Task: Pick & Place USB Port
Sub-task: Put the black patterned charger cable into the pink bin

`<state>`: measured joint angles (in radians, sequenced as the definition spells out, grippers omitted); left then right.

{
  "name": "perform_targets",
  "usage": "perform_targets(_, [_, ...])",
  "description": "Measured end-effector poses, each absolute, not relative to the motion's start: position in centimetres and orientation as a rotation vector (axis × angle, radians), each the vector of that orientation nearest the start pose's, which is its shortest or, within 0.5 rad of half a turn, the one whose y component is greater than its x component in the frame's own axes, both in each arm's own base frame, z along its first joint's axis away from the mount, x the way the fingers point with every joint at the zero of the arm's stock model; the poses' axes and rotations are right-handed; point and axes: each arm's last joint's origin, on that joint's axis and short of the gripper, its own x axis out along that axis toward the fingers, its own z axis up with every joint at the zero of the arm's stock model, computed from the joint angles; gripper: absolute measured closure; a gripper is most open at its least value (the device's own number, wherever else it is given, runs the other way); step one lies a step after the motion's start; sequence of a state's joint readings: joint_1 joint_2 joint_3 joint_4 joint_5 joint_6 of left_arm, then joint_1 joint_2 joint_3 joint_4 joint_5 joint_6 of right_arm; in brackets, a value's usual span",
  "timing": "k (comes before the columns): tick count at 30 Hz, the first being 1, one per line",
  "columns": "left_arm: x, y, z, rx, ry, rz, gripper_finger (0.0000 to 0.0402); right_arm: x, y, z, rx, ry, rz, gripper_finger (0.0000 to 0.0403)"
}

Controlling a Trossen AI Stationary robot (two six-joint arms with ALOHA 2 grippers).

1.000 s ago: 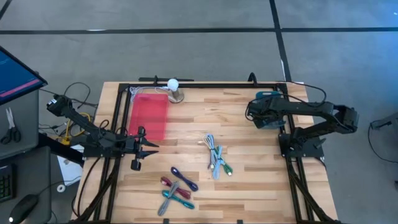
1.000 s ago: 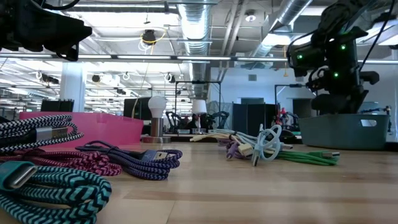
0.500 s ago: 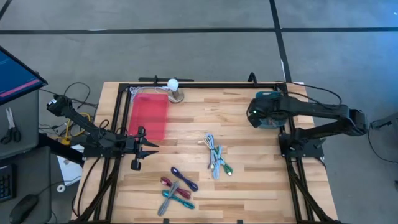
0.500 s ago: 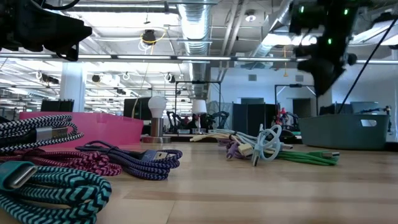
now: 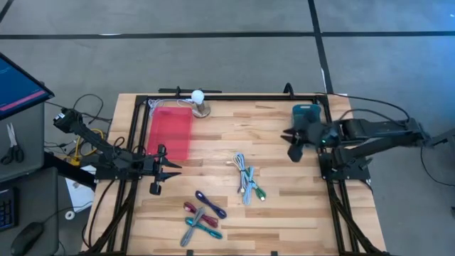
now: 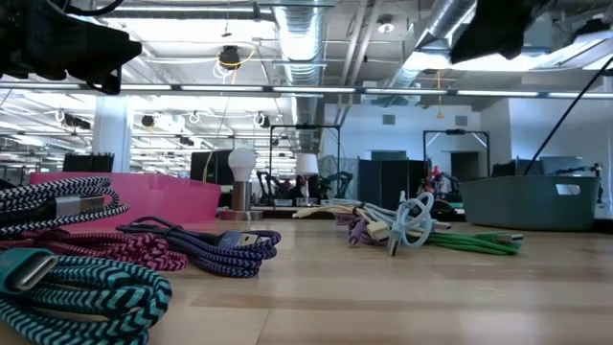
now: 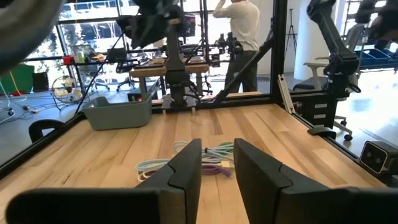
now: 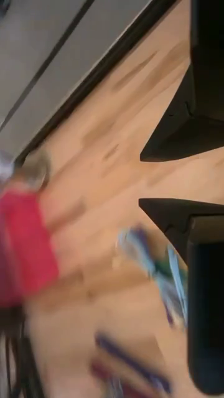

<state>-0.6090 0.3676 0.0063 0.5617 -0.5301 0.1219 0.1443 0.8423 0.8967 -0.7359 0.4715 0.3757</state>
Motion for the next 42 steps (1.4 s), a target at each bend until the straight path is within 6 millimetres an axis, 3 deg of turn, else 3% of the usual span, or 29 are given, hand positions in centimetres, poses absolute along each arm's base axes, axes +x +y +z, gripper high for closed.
perform_targets(9, [10.3, -5.4, 18.6, 0.014, -0.173, -0.069, 0.0308, 16.1, 5.2, 31.8, -0.001, 0.541, -0.145, 0.0305])
perform_targets(17, [10.3, -5.4, 18.6, 0.014, -0.173, -0.069, 0.0308, 16.0, 6.9, 31.9, -0.068, 0.512, -0.067, 0.0334])
perform_targets(22, [10.3, -5.4, 18.6, 0.015, -0.171, -0.069, 0.0308, 15.7, 6.5, 31.1, -0.139, 0.415, -0.042, 0.0357])
perform_targets(29, [10.3, -5.4, 18.6, 0.015, -0.17, -0.069, 0.0308, 14.4, 4.4, 28.7, -0.069, 0.303, -0.032, 0.0376])
perform_targets(35, [10.3, -5.4, 18.6, 0.016, -0.169, -0.069, 0.0308, 13.4, 3.0, 28.4, -0.083, 0.165, 0.052, 0.039])
perform_targets(42, [10.3, -5.4, 18.6, 0.016, -0.169, -0.069, 0.0308, 13.0, 1.7, 26.3, -0.06, 0.151, 0.03, 0.0399])
